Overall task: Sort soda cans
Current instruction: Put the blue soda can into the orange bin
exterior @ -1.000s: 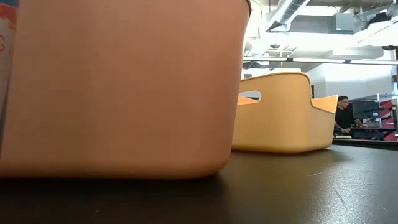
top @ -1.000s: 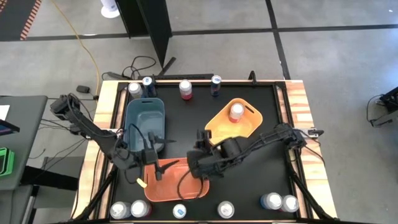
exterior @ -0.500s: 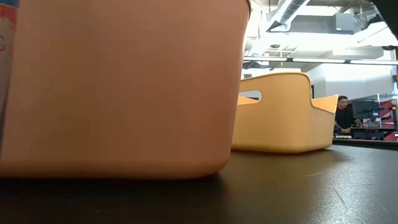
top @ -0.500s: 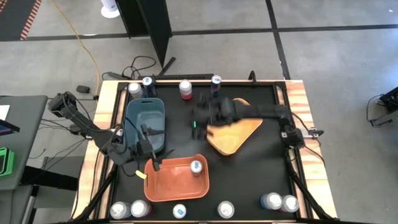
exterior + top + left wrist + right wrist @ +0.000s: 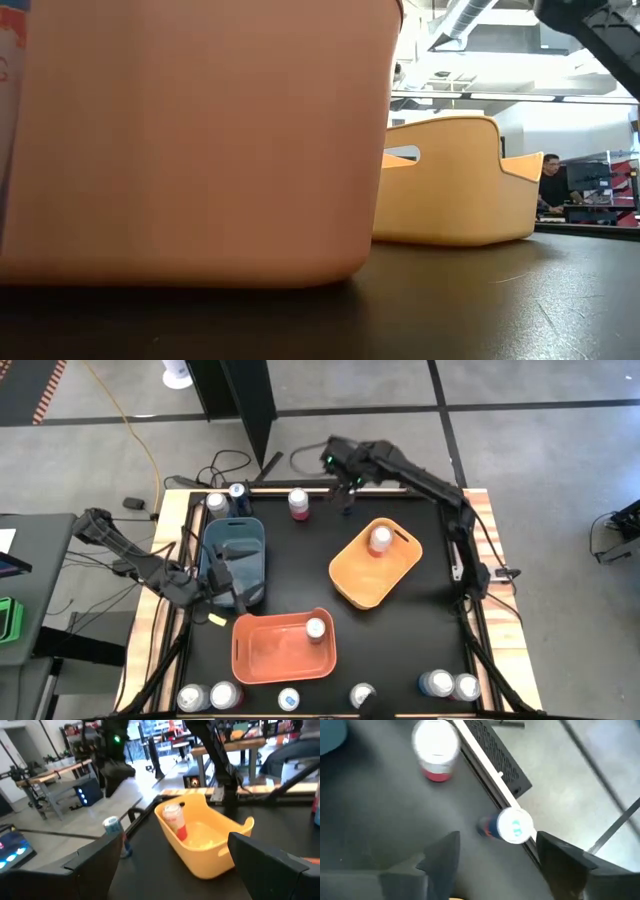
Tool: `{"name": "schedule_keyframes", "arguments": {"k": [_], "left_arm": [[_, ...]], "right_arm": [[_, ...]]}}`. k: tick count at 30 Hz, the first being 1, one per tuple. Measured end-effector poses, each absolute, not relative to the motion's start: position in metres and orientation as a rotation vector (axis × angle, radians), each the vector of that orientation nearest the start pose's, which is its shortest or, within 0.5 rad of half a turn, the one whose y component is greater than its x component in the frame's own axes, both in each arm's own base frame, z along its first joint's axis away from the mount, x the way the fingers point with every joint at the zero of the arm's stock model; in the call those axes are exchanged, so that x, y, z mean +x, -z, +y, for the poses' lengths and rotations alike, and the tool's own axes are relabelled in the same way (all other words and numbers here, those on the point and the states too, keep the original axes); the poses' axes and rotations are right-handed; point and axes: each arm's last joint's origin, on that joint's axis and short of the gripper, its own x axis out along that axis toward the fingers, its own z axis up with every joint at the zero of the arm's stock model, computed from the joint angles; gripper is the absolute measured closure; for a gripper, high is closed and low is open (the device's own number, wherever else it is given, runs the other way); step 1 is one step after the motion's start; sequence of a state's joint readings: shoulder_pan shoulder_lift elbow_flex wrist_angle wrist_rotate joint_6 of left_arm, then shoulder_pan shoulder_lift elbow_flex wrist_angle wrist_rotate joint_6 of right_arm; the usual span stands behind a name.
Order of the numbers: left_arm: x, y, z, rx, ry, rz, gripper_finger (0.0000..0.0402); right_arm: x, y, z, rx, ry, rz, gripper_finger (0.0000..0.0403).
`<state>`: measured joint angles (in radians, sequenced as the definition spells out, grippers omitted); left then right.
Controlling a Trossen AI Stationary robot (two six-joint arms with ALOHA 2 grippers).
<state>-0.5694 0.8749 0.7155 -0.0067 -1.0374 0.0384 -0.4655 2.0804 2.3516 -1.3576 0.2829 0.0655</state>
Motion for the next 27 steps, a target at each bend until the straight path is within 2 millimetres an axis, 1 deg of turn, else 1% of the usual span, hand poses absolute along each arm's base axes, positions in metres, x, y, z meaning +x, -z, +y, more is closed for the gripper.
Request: {"name": "schedule_keyframes", "arguments": {"k": [3,6,11,16,20,24,27], "left_arm": [[0.166,-0.310,-0.077,0.170,-0.465,0.152,0.0042],[0.166,-0.311,-0.076,0.179,-0.468,0.150,0.0042],[0.168,-0.311,-0.072,0.208,-0.489,0.158,0.0043],[0.169,-0.312,-0.066,0.202,-0.517,0.157,0.0043],[0.170,-0.311,-0.065,0.198,-0.516,0.161,0.0043],[0.170,-0.310,-0.065,0.188,-0.518,0.166,0.0043],[0.169,-0.309,-0.065,0.184,-0.519,0.174,0.0043]], "right_arm": [[0.354,-0.369,-0.218,0.256,0.707,1.077,0.0078],[0.345,-0.362,-0.237,0.318,0.711,1.095,0.0045],[0.346,-0.345,-0.254,0.370,0.699,1.132,0.0010],[0.355,-0.327,-0.259,0.371,0.664,1.169,0.0004],[0.362,-0.312,-0.265,0.371,0.654,1.198,0.0003],[0.364,-0.296,-0.271,0.379,0.645,1.254,0.0003],[0.363,-0.287,-0.277,0.389,0.645,1.281,0.0003]]}}
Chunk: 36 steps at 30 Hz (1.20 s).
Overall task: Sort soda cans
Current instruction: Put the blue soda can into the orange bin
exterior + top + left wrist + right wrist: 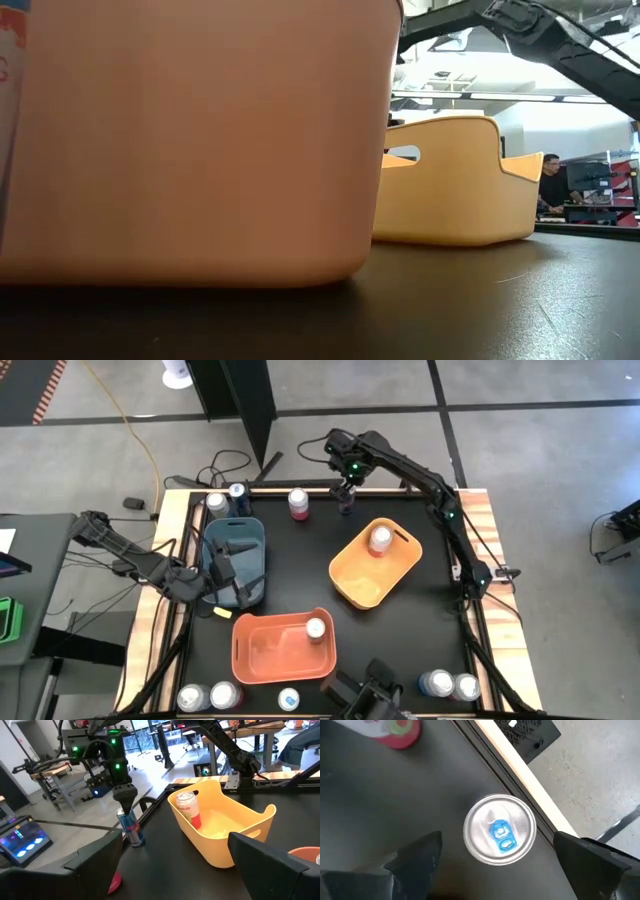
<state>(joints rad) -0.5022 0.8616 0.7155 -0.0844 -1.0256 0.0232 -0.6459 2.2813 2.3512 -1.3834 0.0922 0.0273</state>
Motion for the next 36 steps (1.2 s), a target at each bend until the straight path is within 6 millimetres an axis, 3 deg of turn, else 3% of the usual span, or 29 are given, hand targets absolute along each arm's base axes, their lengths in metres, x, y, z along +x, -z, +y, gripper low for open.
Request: {"name": "schedule_keyframes", "arguments": {"k": [9,21,26,36], "left_arm": [[0.169,-0.307,-0.065,0.177,-0.520,0.182,0.0043],[0.169,-0.307,-0.065,0.179,-0.521,0.182,0.0043],[0.169,-0.307,-0.065,0.180,-0.521,0.182,0.0042],[0.169,-0.306,-0.065,0.188,-0.521,0.193,0.0042]], "right_arm": [[0.361,-0.272,-0.293,0.430,0.627,1.280,0.0003],[0.373,-0.253,-0.295,0.438,0.584,1.292,0.0021],[0.374,-0.244,-0.297,0.449,0.580,1.308,0.0055],[0.374,-0.245,-0.294,0.465,0.587,1.320,0.0169]]}}
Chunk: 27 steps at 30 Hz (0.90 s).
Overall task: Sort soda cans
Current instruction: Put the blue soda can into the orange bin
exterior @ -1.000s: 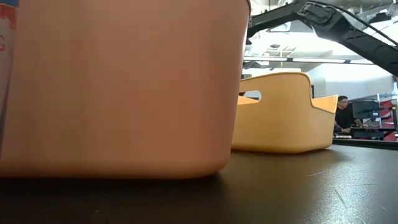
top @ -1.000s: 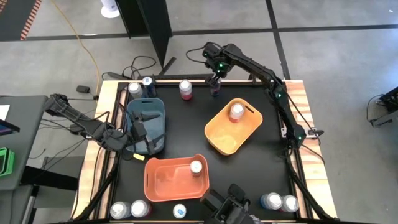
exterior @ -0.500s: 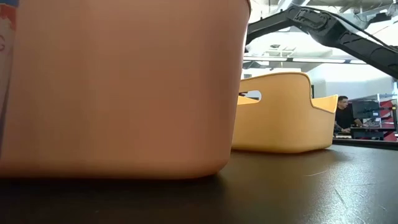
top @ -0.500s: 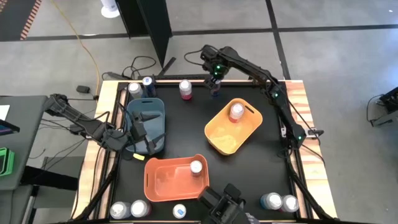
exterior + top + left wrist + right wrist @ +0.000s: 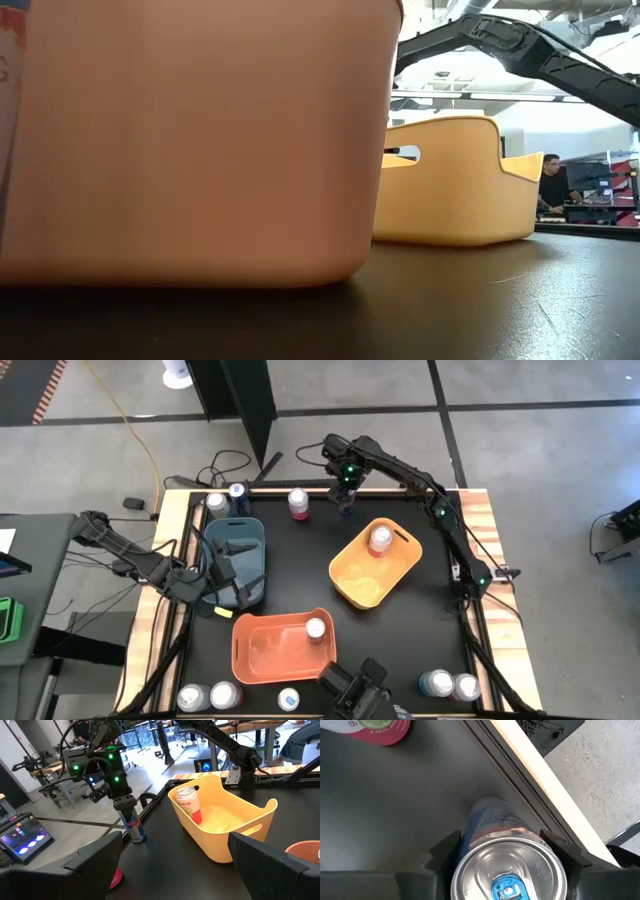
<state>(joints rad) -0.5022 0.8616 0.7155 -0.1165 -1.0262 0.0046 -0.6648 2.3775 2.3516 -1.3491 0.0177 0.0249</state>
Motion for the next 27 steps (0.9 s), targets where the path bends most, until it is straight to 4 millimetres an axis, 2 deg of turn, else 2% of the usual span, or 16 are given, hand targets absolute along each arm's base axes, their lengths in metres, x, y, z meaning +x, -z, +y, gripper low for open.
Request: {"name": "schedule_keyframes", "arguments": {"k": [5,11,16,20,24,27], "left_arm": [[0.169,-0.306,-0.065,0.187,-0.521,0.192,0.0042],[0.169,-0.306,-0.065,0.187,-0.521,0.192,0.0042],[0.169,-0.306,-0.065,0.187,-0.521,0.192,0.0042],[0.169,-0.306,-0.065,0.186,-0.521,0.192,0.0042],[0.169,-0.306,-0.065,0.186,-0.521,0.192,0.0042],[0.169,-0.306,-0.065,0.185,-0.521,0.192,0.0042]], "right_arm": [[0.378,-0.246,-0.286,0.456,0.577,1.336,0.0169],[0.385,-0.255,-0.263,0.429,0.534,1.373,0.0169],[0.385,-0.294,-0.236,0.343,0.518,1.299,0.0169],[0.382,-0.329,-0.206,0.285,0.486,1.231,0.0169],[0.377,-0.368,-0.159,0.202,0.407,1.141,0.0169],[0.376,-0.390,-0.120,0.135,0.326,1.081,0.0169]]}}
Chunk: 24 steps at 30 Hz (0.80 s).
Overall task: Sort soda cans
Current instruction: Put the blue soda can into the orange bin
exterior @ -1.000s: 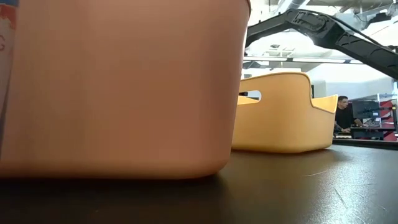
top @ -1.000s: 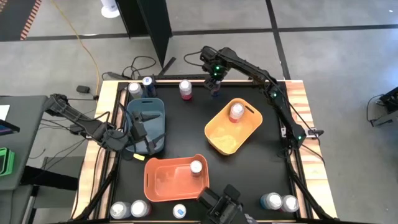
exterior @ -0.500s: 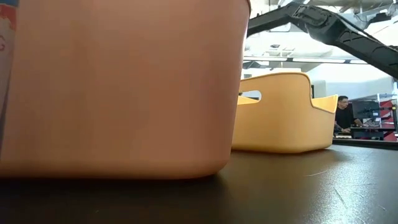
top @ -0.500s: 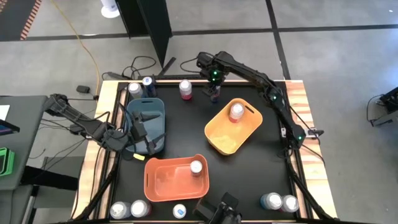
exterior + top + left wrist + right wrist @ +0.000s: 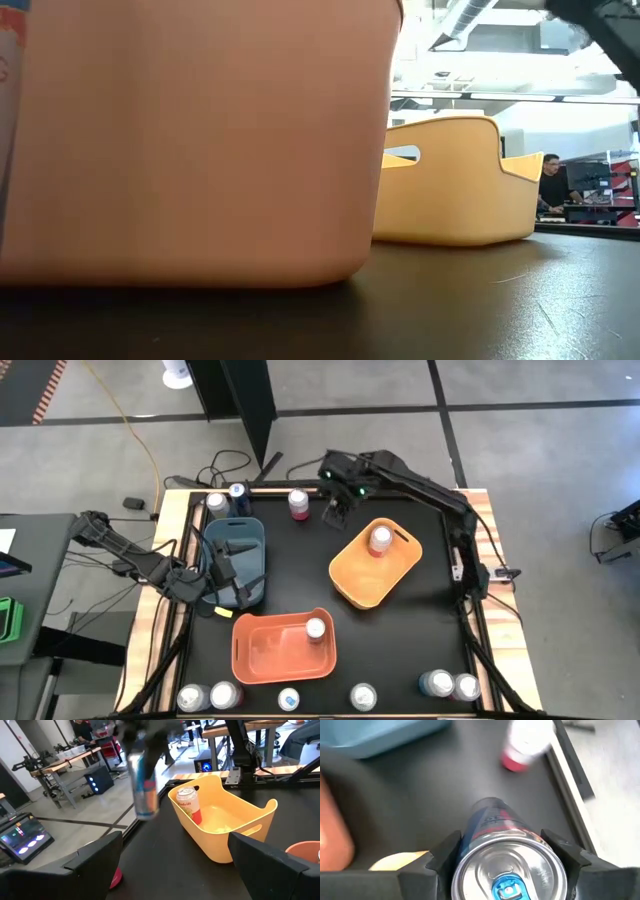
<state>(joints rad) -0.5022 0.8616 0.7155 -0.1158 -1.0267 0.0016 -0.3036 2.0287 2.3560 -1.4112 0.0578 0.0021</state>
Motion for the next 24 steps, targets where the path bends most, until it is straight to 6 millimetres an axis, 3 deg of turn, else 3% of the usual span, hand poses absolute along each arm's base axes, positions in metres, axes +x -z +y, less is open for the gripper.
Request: {"name": "schedule_keyframes", "arguments": {"k": [5,11,17,24], "left_arm": [[0.169,-0.306,-0.065,0.170,-0.523,0.187,0.0042],[0.169,-0.306,-0.065,0.156,-0.525,0.183,0.0042],[0.169,-0.307,-0.065,0.121,-0.527,0.171,0.0042],[0.169,-0.306,-0.066,0.099,-0.522,0.166,0.0042]], "right_arm": [[0.378,-0.413,-0.047,0.038,0.165,0.993,0.0169],[0.388,-0.414,0.035,-0.051,-0.031,0.920,0.0169],[0.392,-0.420,0.093,-0.089,-0.165,0.780,0.0169],[0.385,-0.418,0.139,-0.117,-0.270,0.749,0.0169]]}}
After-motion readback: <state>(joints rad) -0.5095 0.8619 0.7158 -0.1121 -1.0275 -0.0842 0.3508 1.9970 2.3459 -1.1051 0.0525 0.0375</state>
